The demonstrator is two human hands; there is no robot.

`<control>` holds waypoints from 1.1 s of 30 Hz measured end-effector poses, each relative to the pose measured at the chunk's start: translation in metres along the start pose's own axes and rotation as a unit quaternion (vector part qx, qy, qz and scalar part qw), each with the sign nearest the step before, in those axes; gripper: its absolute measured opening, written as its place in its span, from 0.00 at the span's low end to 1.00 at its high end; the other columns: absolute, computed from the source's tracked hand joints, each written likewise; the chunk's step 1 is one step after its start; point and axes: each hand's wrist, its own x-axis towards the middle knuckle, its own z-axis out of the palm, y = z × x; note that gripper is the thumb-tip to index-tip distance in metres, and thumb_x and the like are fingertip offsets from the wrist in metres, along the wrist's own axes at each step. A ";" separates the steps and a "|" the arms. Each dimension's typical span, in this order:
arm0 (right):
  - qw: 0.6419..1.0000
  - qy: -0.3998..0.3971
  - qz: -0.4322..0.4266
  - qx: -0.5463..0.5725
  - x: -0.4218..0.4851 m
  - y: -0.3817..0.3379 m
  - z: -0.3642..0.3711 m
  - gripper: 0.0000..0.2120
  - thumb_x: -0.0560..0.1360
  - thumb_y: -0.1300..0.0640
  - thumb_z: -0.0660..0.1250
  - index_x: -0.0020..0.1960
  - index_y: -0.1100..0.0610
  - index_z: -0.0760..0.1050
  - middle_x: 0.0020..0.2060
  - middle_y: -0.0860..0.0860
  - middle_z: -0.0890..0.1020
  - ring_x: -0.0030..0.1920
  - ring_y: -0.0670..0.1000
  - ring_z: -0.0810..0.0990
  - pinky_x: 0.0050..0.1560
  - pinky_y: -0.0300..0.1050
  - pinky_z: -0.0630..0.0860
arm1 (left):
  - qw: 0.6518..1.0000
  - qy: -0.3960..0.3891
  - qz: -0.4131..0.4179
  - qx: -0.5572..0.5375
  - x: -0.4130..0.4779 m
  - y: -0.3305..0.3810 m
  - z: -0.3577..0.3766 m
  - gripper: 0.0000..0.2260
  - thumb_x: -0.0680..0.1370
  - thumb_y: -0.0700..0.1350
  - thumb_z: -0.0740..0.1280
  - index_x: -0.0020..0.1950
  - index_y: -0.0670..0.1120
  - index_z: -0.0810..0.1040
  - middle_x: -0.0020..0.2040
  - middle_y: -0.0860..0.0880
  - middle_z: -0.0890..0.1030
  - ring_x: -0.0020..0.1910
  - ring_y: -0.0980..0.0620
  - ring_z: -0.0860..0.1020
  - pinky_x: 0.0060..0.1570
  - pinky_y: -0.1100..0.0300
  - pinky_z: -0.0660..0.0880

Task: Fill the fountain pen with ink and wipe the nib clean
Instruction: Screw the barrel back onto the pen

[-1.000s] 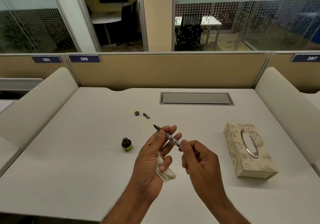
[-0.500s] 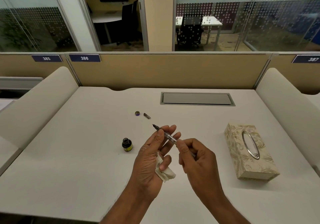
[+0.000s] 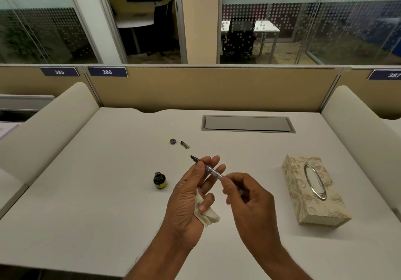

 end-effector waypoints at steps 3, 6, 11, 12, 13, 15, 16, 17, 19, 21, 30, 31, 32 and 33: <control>0.999 0.024 -0.044 -0.019 0.001 0.001 0.000 0.07 0.75 0.58 0.73 0.50 0.48 0.80 0.45 0.40 0.83 0.49 0.46 0.83 0.48 0.31 0.79 | 1.000 0.003 0.000 -0.003 0.000 0.000 0.000 0.11 0.83 0.43 0.62 0.56 0.44 0.84 0.63 0.43 0.85 0.61 0.45 0.84 0.18 0.67 0.63; 0.997 0.035 -0.062 -0.009 0.001 0.002 -0.001 0.07 0.75 0.62 0.73 0.48 0.51 0.81 0.43 0.42 0.84 0.47 0.48 0.84 0.49 0.33 0.79 | 1.000 0.006 -0.004 -0.006 0.000 0.000 0.000 0.11 0.83 0.42 0.62 0.56 0.44 0.84 0.62 0.43 0.85 0.60 0.45 0.85 0.17 0.67 0.62; 0.997 0.043 -0.067 0.014 0.001 0.000 -0.002 0.10 0.74 0.62 0.74 0.50 0.48 0.81 0.45 0.42 0.84 0.49 0.47 0.84 0.50 0.34 0.80 | 1.000 0.006 -0.005 -0.008 -0.001 -0.001 0.001 0.11 0.83 0.42 0.62 0.55 0.44 0.85 0.62 0.43 0.85 0.60 0.45 0.85 0.17 0.68 0.63; 0.996 0.040 -0.075 0.009 0.001 0.000 -0.002 0.11 0.74 0.63 0.74 0.51 0.49 0.80 0.46 0.42 0.83 0.50 0.48 0.84 0.51 0.34 0.80 | 1.000 0.007 -0.006 -0.010 -0.001 -0.001 0.001 0.11 0.83 0.42 0.62 0.55 0.44 0.85 0.62 0.43 0.86 0.60 0.45 0.85 0.17 0.68 0.63; 0.996 0.041 -0.080 0.005 0.001 0.000 -0.002 0.11 0.74 0.64 0.74 0.50 0.50 0.80 0.46 0.42 0.83 0.51 0.49 0.83 0.51 0.35 0.80 | 1.000 0.007 -0.006 -0.011 -0.001 0.000 0.001 0.11 0.83 0.42 0.62 0.55 0.44 0.85 0.62 0.43 0.86 0.60 0.45 0.85 0.17 0.68 0.62; 0.996 0.047 -0.074 0.013 0.000 0.001 -0.001 0.11 0.74 0.64 0.74 0.49 0.50 0.80 0.44 0.42 0.83 0.49 0.49 0.84 0.50 0.37 0.81 | 1.000 0.004 -0.006 -0.011 0.000 -0.001 0.001 0.11 0.84 0.42 0.62 0.55 0.44 0.85 0.62 0.43 0.85 0.60 0.46 0.85 0.17 0.68 0.62; 0.996 0.049 -0.065 0.025 -0.001 0.001 -0.001 0.10 0.74 0.63 0.74 0.49 0.49 0.81 0.44 0.42 0.84 0.47 0.50 0.85 0.50 0.38 0.82 | 1.000 0.003 -0.006 -0.012 0.000 0.000 0.001 0.11 0.84 0.42 0.61 0.55 0.44 0.85 0.62 0.43 0.85 0.60 0.46 0.85 0.18 0.68 0.62; 0.996 0.050 -0.055 0.039 -0.001 0.001 -0.001 0.09 0.74 0.62 0.73 0.49 0.48 0.81 0.44 0.42 0.84 0.46 0.50 0.85 0.49 0.39 0.82 | 1.000 0.002 -0.006 -0.011 0.000 -0.001 0.001 0.11 0.84 0.42 0.61 0.56 0.44 0.84 0.63 0.43 0.85 0.60 0.46 0.85 0.18 0.67 0.62; 0.997 0.050 -0.051 0.043 -0.002 0.000 -0.001 0.10 0.75 0.60 0.73 0.51 0.47 0.81 0.45 0.42 0.84 0.48 0.50 0.85 0.51 0.38 0.82 | 1.000 0.002 -0.007 -0.011 0.000 -0.001 0.001 0.11 0.83 0.42 0.62 0.56 0.44 0.84 0.63 0.43 0.85 0.61 0.46 0.85 0.18 0.67 0.62; 0.996 0.053 -0.067 0.024 -0.001 0.000 -0.001 0.11 0.74 0.63 0.74 0.53 0.50 0.80 0.47 0.42 0.83 0.51 0.49 0.84 0.54 0.37 0.81 | 1.000 0.004 -0.008 -0.013 0.000 -0.001 0.000 0.11 0.83 0.43 0.62 0.56 0.45 0.84 0.63 0.43 0.85 0.61 0.46 0.84 0.18 0.67 0.61; 0.996 0.044 -0.076 0.023 0.000 -0.002 -0.003 0.11 0.74 0.61 0.74 0.52 0.50 0.80 0.47 0.43 0.83 0.51 0.49 0.84 0.53 0.36 0.80 | 1.000 0.005 -0.009 -0.020 0.000 -0.001 -0.002 0.10 0.82 0.44 0.64 0.57 0.45 0.84 0.64 0.43 0.85 0.63 0.46 0.83 0.18 0.67 0.62; 0.995 0.040 -0.085 0.014 0.000 -0.002 -0.003 0.10 0.74 0.62 0.74 0.52 0.50 0.80 0.46 0.42 0.83 0.50 0.49 0.83 0.53 0.36 0.80 | 1.000 0.005 -0.008 -0.021 0.000 -0.002 -0.002 0.10 0.82 0.43 0.64 0.56 0.45 0.84 0.64 0.43 0.85 0.62 0.46 0.84 0.18 0.67 0.62; 0.995 0.041 -0.085 0.012 0.000 -0.002 -0.003 0.09 0.74 0.61 0.74 0.51 0.50 0.80 0.46 0.42 0.83 0.50 0.48 0.84 0.52 0.35 0.80 | 1.000 0.004 -0.008 -0.021 0.000 -0.002 -0.002 0.10 0.82 0.43 0.64 0.56 0.45 0.85 0.64 0.44 0.85 0.62 0.46 0.84 0.18 0.67 0.62; 0.996 0.045 -0.078 0.016 -0.001 -0.002 -0.003 0.08 0.74 0.60 0.73 0.50 0.49 0.80 0.45 0.42 0.83 0.48 0.48 0.84 0.51 0.35 0.80 | 1.000 0.003 -0.007 -0.020 0.000 -0.002 -0.001 0.10 0.82 0.43 0.63 0.56 0.45 0.85 0.64 0.44 0.85 0.62 0.46 0.84 0.18 0.67 0.62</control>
